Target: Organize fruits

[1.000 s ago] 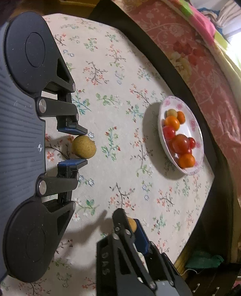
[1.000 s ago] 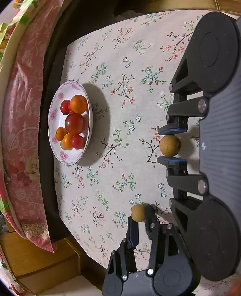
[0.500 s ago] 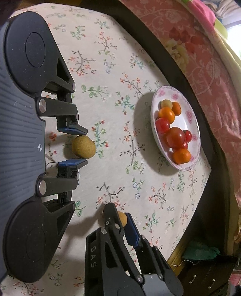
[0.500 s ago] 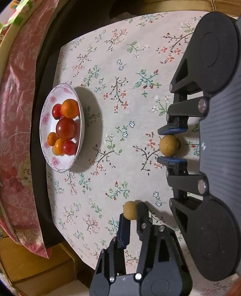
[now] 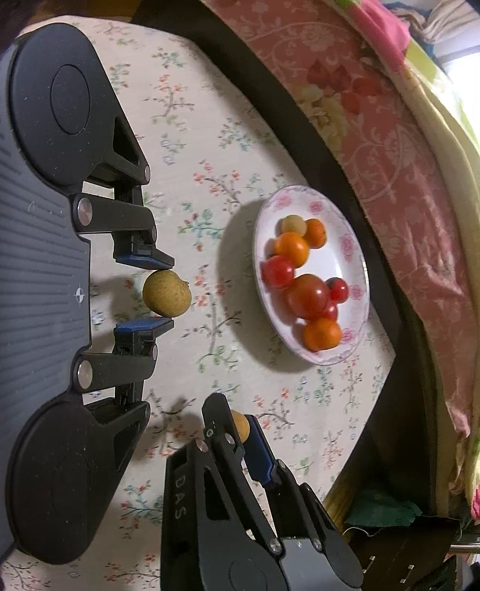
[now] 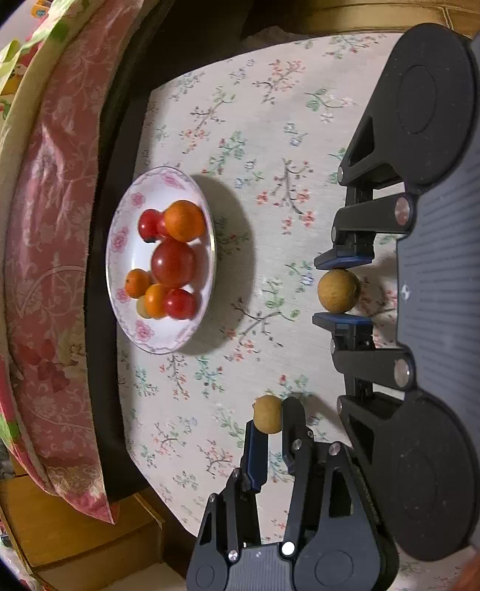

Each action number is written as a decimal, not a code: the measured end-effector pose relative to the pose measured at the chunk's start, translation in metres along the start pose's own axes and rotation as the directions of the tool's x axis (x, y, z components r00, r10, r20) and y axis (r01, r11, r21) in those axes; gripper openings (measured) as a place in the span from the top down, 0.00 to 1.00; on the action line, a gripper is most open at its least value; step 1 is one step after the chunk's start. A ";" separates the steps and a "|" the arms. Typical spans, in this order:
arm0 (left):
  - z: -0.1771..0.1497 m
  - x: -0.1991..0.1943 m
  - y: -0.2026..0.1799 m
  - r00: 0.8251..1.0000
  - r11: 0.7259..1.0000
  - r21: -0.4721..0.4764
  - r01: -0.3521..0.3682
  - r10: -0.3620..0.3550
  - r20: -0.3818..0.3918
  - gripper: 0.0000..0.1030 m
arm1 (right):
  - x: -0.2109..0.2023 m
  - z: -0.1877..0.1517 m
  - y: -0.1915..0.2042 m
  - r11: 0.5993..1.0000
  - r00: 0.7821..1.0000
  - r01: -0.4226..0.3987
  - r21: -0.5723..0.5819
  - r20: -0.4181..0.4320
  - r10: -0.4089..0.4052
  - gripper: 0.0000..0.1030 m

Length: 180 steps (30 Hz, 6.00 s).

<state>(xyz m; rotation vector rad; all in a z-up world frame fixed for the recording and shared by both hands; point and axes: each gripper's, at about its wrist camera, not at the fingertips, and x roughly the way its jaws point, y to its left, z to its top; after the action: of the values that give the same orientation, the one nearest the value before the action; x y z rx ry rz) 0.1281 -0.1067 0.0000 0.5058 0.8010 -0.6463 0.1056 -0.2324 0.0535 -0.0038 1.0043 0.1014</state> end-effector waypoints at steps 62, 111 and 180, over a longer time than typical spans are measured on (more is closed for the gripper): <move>0.083 0.068 0.033 0.996 1.000 -0.014 0.002 0.000 0.093 0.62 | 0.060 0.112 -0.045 0.999 0.992 -0.013 0.035 0.129 0.008 0.75; 0.076 0.050 0.024 0.998 1.000 -0.014 -0.013 0.014 0.068 0.56 | 0.042 0.097 -0.047 0.998 0.992 0.008 0.058 0.122 -0.015 0.73; 0.011 -0.048 -0.015 0.985 0.972 -0.189 -0.142 0.158 0.072 0.14 | -0.048 0.009 -0.015 0.990 0.994 0.017 0.140 0.103 -0.032 0.66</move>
<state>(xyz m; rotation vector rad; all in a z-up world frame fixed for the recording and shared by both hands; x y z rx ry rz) 0.0980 -0.1079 0.0415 0.3638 0.7241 -0.4465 0.0885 -0.2506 0.0980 0.1159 0.9041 0.0087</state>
